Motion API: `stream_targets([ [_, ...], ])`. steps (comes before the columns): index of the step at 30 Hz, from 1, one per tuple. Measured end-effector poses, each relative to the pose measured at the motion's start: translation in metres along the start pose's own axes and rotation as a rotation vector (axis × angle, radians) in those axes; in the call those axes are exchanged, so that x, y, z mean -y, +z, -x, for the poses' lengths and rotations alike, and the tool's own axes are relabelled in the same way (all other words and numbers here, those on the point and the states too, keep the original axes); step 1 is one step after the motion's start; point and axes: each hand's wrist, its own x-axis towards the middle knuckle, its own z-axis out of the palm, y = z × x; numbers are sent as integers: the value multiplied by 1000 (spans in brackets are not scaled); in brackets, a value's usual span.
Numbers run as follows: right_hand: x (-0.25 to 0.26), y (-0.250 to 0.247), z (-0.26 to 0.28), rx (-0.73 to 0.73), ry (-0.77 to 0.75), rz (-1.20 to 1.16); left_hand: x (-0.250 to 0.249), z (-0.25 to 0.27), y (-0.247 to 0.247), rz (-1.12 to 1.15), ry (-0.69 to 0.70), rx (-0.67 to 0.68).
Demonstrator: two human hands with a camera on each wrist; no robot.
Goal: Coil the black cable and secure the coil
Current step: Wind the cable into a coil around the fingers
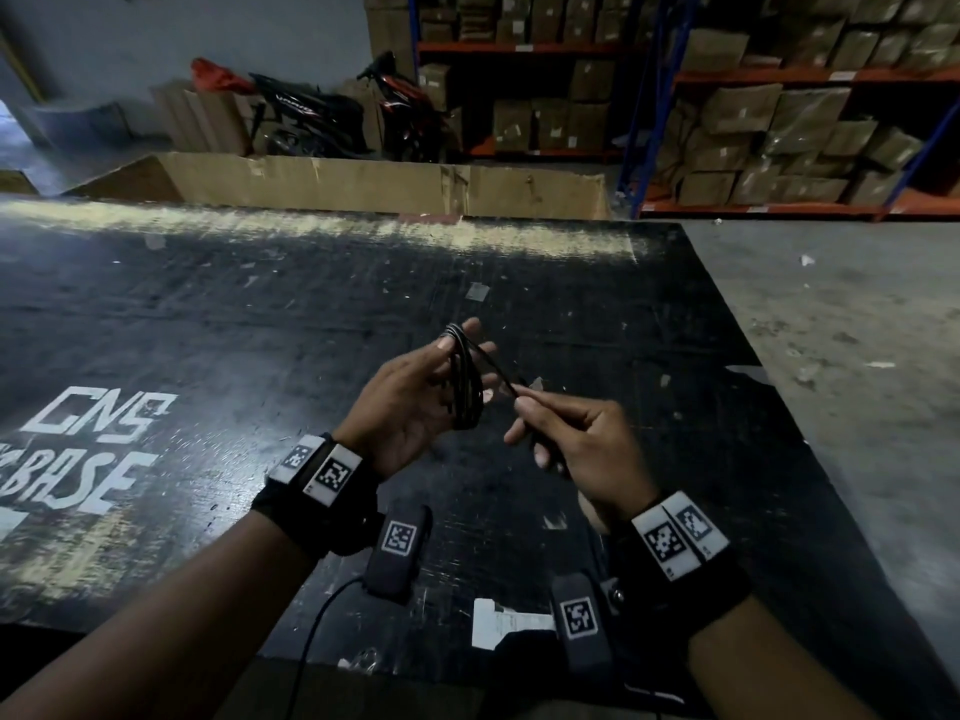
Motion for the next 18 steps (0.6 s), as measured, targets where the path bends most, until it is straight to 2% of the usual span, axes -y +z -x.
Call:
stream_targets([
  [5, -30, -6, 13, 39, 112, -143, -23, -6, 1, 234, 83, 29],
  [9, -43, -11, 17, 89, 202, -90, -36, -3, 8, 371, 107, 176],
  [15, -46, -28, 4, 142, 181, 30, -42, 12, 18, 477, 3, 474],
  [18, -39, -39, -9, 167, 137, 157, -39, 22, 21, 458, -68, 564],
])
